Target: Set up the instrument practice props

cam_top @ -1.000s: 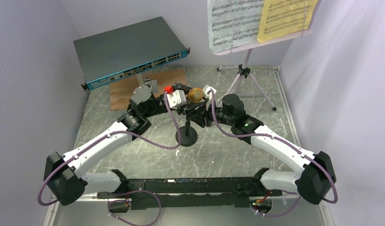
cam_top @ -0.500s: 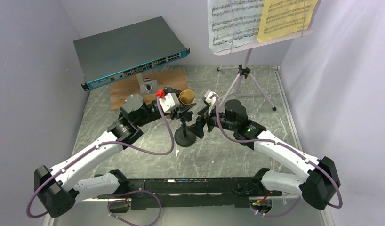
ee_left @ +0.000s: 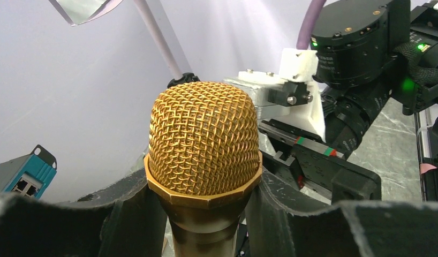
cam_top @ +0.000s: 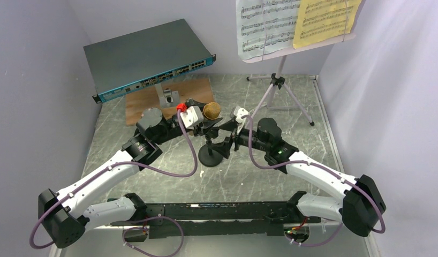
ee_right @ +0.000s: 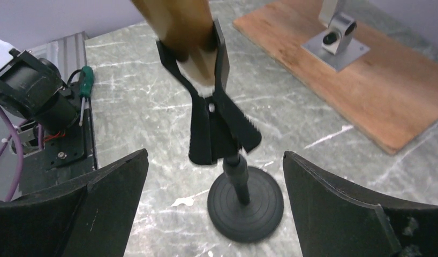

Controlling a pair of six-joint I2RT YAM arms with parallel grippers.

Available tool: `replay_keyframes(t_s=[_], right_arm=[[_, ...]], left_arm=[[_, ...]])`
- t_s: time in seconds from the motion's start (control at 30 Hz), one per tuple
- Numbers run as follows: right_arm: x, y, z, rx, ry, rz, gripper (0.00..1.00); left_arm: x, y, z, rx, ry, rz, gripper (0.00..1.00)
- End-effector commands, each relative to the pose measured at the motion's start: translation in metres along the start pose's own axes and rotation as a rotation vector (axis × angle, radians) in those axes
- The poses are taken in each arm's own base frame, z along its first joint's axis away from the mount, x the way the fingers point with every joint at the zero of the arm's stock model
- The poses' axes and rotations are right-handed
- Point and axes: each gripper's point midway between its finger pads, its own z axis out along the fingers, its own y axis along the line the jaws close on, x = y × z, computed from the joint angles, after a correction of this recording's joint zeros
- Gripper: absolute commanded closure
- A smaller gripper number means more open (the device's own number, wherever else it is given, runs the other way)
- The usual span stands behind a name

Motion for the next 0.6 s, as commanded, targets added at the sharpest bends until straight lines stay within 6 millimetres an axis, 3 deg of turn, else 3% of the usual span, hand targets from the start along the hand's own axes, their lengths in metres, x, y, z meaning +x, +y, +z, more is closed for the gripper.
replay_keyframes(t_s=[0.0, 0.1, 0.17, 0.23, 0.27, 0.3, 0.57], right_arm=[[-0.051, 0.005, 0.015, -0.078, -0.124, -0.145, 0.03], [-0.052, 0.004, 0.022, -0.094, -0.110, -0.150, 0.09], [-0.051, 0.003, 0.025, -0.095, -0.098, -0.140, 0.21], [-0.048, 0.003, 0.028, -0.112, -0.077, -0.136, 0.68], [-0.047, 0.006, 0.029, -0.134, -0.061, -0.138, 0.87], [-0.044, 0.006, 0.029, -0.141, -0.042, -0.133, 1.00], [-0.048, 0.005, 0.023, -0.103, -0.090, -0.116, 1.00]], left_arm=[[-0.002, -0.003, 0.002, 0.022, 0.000, -0.024, 1.00], [-0.002, -0.003, 0.003, 0.024, -0.003, -0.030, 1.00], [-0.002, -0.003, 0.004, 0.029, -0.005, -0.033, 1.00], [-0.002, -0.003, 0.005, 0.031, -0.005, -0.034, 1.00], [-0.002, -0.004, 0.005, 0.034, -0.004, -0.033, 1.00], [-0.001, -0.004, 0.006, 0.038, -0.004, -0.032, 1.00], [0.001, -0.008, 0.012, 0.055, -0.027, -0.052, 1.00]])
